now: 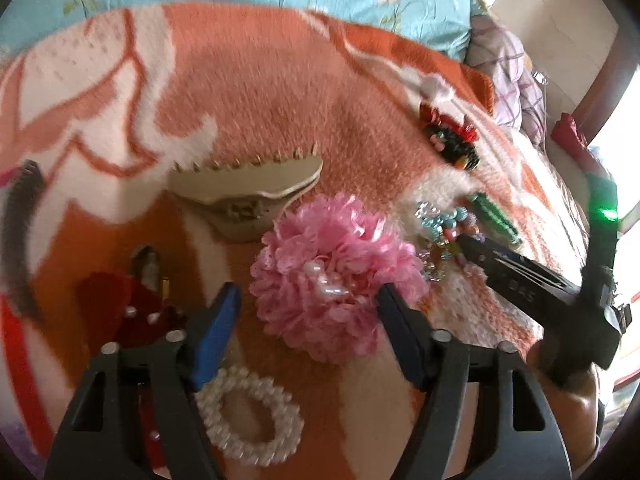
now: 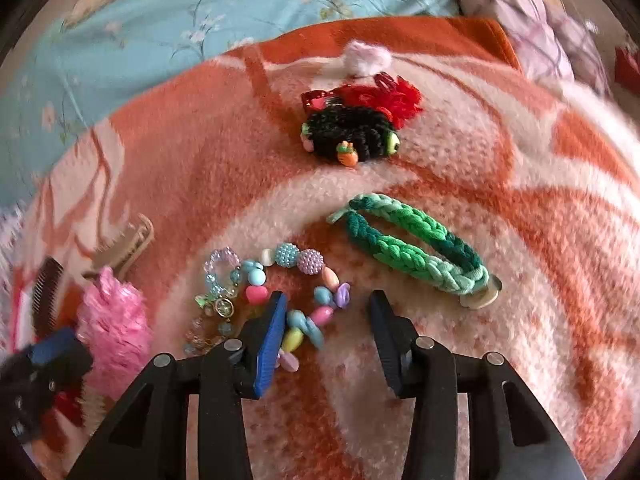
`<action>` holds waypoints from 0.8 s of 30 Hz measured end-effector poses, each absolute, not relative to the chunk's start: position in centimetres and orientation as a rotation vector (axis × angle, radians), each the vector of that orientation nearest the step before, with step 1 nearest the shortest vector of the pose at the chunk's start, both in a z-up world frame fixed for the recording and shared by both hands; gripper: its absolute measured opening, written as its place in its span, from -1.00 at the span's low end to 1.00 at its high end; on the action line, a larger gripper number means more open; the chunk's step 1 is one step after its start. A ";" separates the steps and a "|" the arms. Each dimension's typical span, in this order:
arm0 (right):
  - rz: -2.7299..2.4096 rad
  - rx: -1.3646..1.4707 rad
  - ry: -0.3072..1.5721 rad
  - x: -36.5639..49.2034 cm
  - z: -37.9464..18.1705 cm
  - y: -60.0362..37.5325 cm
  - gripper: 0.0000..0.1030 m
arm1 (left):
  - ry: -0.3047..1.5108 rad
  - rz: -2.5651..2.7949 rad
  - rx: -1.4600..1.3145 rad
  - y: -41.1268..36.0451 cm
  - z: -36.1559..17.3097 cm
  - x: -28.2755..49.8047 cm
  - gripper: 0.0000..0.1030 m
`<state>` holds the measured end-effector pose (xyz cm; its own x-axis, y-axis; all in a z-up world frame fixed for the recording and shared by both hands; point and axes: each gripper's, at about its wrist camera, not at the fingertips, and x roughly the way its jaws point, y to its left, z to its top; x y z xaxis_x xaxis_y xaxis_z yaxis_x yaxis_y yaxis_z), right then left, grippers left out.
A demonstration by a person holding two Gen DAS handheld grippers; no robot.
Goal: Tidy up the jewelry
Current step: 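Grasp pink flower scrunchie with left tool while right tool grasps beaded bracelet, then carry pink scrunchie and beaded bracelet into the box and open both tools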
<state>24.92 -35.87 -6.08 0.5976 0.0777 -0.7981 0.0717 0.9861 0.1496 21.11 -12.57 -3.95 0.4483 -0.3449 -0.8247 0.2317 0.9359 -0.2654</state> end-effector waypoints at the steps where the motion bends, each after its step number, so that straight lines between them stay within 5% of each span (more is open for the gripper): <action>1: 0.004 0.159 0.927 24.8 -6.0 -35.7 -0.25 | 1.065 -0.375 -0.129 -12.6 -4.4 21.3 -0.49; 4: 0.013 0.171 0.926 24.7 -6.0 -36.0 -0.70 | 1.069 -0.392 -0.136 -12.5 -4.7 21.0 -0.70; 24: 0.293 0.303 0.778 19.0 1.6 -31.7 -0.71 | 0.903 -0.307 -0.201 -2.9 2.9 12.7 -0.75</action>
<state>19.01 -31.73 1.63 0.6765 0.3667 -0.6387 -0.1461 0.9168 0.3716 12.69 -2.92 2.89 0.5798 -0.3448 -0.7382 0.1771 0.9377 -0.2989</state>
